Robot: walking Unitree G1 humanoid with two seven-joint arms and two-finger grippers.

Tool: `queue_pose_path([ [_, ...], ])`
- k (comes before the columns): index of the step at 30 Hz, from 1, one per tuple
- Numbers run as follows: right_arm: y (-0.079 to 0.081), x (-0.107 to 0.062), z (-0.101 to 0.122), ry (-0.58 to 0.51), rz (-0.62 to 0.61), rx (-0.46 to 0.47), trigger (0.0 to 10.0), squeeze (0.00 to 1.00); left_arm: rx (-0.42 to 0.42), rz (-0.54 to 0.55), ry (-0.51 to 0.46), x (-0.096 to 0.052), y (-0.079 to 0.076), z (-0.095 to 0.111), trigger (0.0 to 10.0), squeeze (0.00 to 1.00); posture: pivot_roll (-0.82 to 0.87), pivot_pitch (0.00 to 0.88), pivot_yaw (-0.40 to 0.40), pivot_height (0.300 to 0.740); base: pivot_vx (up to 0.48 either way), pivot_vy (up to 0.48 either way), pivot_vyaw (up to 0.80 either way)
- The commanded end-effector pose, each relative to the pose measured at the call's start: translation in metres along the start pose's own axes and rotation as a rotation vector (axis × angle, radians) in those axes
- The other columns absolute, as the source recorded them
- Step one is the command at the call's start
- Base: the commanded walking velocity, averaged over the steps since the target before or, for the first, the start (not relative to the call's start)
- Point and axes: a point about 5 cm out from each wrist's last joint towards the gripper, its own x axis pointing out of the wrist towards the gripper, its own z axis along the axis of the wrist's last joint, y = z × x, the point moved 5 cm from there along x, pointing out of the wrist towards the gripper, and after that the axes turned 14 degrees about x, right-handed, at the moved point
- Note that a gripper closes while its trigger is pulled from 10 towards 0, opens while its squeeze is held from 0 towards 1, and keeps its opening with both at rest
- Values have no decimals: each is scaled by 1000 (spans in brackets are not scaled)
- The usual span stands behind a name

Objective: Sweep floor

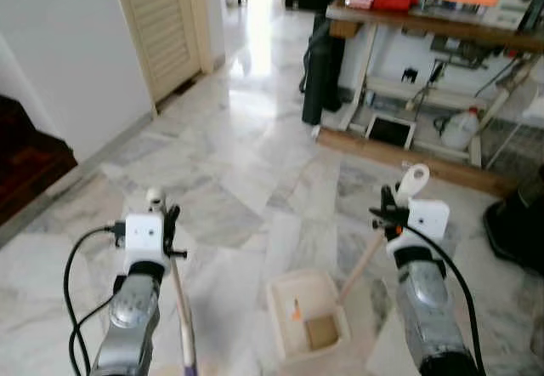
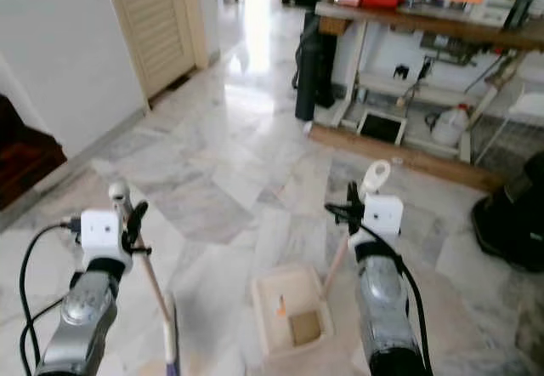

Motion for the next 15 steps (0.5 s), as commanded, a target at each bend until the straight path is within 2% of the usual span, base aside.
queue_pose_path([
  [1, -3, 2, 8, -33, -4, 1, 10000, 0, 8, 8, -36, 2, 2, 9, 10000, 0, 112, 0, 15, 740, 0, 375, 788],
  [3, -2, 2, 8, -33, -4, 8, 10000, 0, 9, 8, -35, 2, 2, 9, 10000, 0, 113, 0, 15, 740, 0, 368, 616],
  [4, -3, 2, 8, -30, -12, 28, 10000, 0, 9, 10, -34, 2, 2, 9, 10000, 0, 113, 0, 15, 740, 0, 356, 0],
  [9, -2, 3, 8, -32, -5, 15, 10000, 0, 8, 15, -32, 2, 4, 9, 10000, 0, 119, 0, 14, 740, 0, 344, 0],
  [15, 1, 3, 9, -34, 7, 7, 10000, 0, 8, 17, -31, 2, 4, 8, 10000, 0, 122, 0, 14, 740, 0, 339, 767],
])
